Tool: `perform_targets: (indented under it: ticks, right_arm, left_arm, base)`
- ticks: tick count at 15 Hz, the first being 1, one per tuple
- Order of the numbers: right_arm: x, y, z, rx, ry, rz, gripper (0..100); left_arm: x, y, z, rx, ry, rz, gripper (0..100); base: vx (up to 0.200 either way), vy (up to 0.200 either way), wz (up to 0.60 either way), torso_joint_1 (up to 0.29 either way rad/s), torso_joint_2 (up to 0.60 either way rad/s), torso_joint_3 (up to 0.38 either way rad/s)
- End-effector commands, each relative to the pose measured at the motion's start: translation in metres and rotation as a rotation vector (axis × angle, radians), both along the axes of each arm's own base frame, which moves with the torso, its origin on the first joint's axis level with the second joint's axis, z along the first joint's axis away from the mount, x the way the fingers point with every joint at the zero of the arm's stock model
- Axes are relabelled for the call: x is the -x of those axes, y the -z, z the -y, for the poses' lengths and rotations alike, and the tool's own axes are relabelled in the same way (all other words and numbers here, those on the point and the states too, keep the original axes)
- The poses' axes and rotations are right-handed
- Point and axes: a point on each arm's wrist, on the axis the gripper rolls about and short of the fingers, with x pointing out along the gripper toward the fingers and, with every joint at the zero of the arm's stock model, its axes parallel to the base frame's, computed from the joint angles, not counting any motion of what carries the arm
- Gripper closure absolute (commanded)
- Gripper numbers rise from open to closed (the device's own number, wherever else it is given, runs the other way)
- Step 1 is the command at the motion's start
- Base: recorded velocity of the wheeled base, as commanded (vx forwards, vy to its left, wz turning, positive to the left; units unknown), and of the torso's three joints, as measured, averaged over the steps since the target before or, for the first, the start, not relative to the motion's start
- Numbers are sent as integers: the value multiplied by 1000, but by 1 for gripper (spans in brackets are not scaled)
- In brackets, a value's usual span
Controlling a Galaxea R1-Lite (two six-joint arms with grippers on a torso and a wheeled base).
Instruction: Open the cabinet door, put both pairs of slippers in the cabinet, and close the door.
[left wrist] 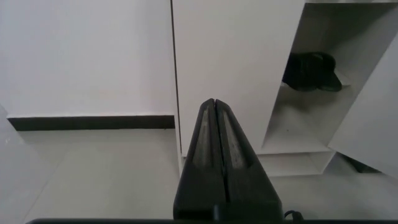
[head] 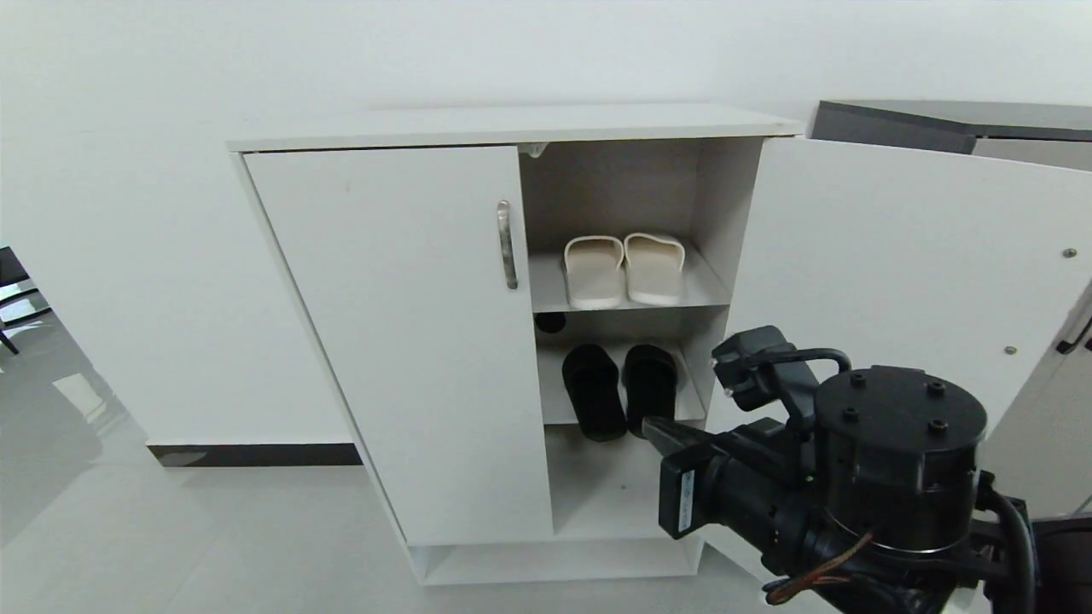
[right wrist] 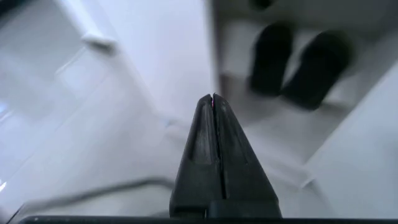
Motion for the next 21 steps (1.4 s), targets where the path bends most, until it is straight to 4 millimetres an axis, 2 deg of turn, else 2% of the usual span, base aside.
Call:
perform_targets:
  ticks: [1, 3, 5, 6, 16, 21]
  right_arm:
    - [5, 4, 7, 6, -25, -19, 100]
    - [10, 6, 20, -13, -95, -56, 100]
    - [15, 16, 52, -13, -285, -105, 100]
    - [15, 20, 57, 27, -313, -84, 100]
    - [15, 22, 57, 46, -318, -77, 100]
    - [12, 26, 55, 57, -316, -90, 100]
  left_arm:
    - [0, 0, 0, 1, 0, -1, 100]
    - [0, 0, 0, 1, 0, -1, 100]
    - [0, 0, 0, 1, 0, 1, 100]
    - [0, 0, 0, -1, 0, 1, 100]
    - [0, 0, 0, 1, 0, 1, 100]
    - [0, 0, 0, 1, 0, -1, 100]
  base:
    - [-200, 0, 0, 7, -2, 2]
    - [-200, 0, 0, 2, 5, 2]
    - [-200, 0, 0, 7, 2, -7]
    - [0, 0, 0, 0, 0, 0]
    - [0, 0, 0, 0, 0, 0]
    - [0, 0, 0, 86, -296, -255]
